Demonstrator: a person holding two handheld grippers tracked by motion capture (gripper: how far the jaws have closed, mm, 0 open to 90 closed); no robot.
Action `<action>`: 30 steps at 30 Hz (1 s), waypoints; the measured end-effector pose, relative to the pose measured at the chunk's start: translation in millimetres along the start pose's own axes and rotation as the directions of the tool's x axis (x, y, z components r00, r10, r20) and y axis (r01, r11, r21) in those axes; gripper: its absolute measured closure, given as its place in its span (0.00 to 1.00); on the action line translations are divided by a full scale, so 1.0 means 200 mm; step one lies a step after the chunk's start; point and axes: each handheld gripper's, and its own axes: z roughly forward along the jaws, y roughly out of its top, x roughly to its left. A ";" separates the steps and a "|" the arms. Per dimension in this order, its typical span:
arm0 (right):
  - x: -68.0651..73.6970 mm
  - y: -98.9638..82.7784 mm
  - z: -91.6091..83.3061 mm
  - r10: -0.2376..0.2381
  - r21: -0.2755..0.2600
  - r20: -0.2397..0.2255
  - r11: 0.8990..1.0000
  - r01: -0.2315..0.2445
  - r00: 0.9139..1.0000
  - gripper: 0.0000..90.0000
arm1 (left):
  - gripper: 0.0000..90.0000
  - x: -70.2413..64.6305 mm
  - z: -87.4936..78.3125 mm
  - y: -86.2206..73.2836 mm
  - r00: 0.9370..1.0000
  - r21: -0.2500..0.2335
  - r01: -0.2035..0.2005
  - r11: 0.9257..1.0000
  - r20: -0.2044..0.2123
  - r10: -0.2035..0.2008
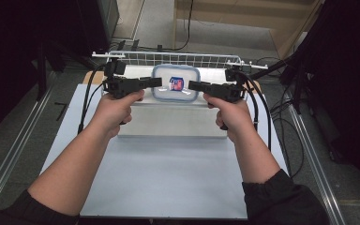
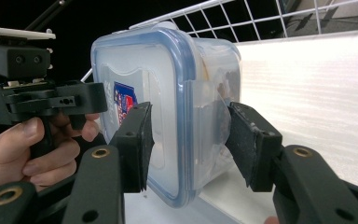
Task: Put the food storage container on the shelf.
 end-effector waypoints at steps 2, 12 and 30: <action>-0.01 0.00 0.00 0.015 -0.002 -0.001 1.000 -0.015 1.000 0.58 | 0.57 0.00 0.00 0.00 1.000 0.001 0.005 1.000 -0.005 -0.005; -0.01 0.01 0.02 0.023 -0.016 0.010 1.000 -0.022 1.000 0.56 | 0.55 0.01 0.02 0.00 0.999 -0.036 -0.024 0.999 -0.025 0.024; -0.03 0.02 0.08 0.005 -0.029 0.045 1.000 -0.004 0.999 0.44 | 0.47 0.02 0.08 0.00 0.998 -0.047 -0.036 0.998 -0.049 0.033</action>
